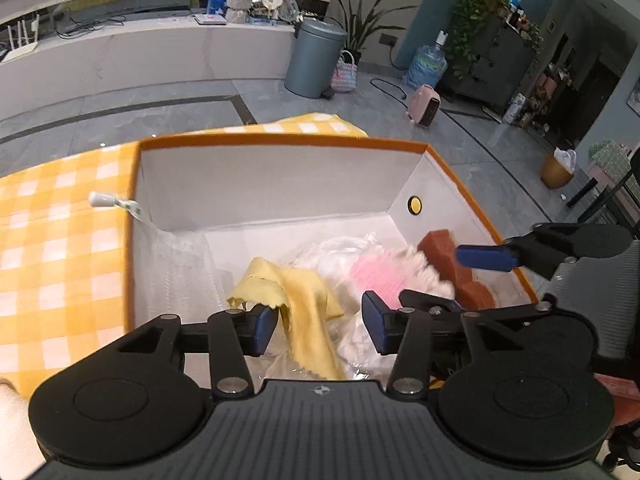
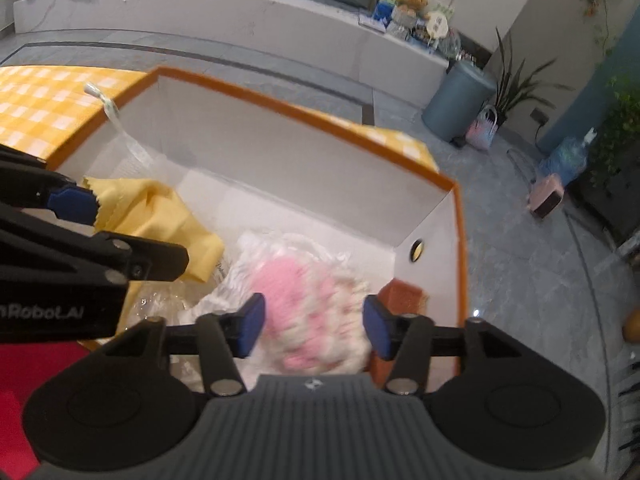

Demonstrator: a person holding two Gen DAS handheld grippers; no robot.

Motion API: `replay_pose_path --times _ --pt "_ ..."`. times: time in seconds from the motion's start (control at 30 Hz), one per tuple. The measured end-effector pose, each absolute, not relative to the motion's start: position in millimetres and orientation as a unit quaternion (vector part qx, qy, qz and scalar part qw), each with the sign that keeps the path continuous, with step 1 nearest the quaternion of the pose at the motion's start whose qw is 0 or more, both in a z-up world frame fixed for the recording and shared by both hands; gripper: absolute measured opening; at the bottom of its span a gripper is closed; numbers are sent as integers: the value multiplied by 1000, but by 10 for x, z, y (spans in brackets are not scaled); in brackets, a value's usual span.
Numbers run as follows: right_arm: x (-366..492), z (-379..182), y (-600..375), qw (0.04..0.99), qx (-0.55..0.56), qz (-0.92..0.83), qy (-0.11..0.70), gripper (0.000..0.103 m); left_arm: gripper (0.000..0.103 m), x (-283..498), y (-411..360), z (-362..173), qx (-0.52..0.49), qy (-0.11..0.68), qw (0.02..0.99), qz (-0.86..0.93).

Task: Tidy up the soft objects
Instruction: 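Carry the yellow cloth and crocheted item over the orange box and open both tools, then move both open tools back toward the remaining items on the mat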

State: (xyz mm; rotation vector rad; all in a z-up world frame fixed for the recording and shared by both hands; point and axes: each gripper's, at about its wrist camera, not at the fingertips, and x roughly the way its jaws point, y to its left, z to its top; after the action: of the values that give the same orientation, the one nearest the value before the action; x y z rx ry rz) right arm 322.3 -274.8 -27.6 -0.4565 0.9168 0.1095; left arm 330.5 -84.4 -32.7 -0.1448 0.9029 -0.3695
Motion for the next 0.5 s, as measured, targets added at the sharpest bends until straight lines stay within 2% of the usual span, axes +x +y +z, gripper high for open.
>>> replay_pose_path --times 0.07,0.2,0.27,0.37,0.5 --pt "3161 -181 -2733 874 -227 51 426 58 66 3254 -844 -265 -69 428 885 -168" --pt "3015 -12 -2740 886 -218 51 405 59 72 3044 -851 -103 -57 395 903 -157" --pt "2900 42 -2724 890 -212 55 400 59 81 2951 -866 -27 -45 382 910 -155" --pt "2706 126 -2683 897 -229 46 376 59 82 2775 -838 95 -32 363 920 -142" --pt "2389 275 -2651 916 -222 38 331 65 85 2462 -778 229 -32 296 946 -129"
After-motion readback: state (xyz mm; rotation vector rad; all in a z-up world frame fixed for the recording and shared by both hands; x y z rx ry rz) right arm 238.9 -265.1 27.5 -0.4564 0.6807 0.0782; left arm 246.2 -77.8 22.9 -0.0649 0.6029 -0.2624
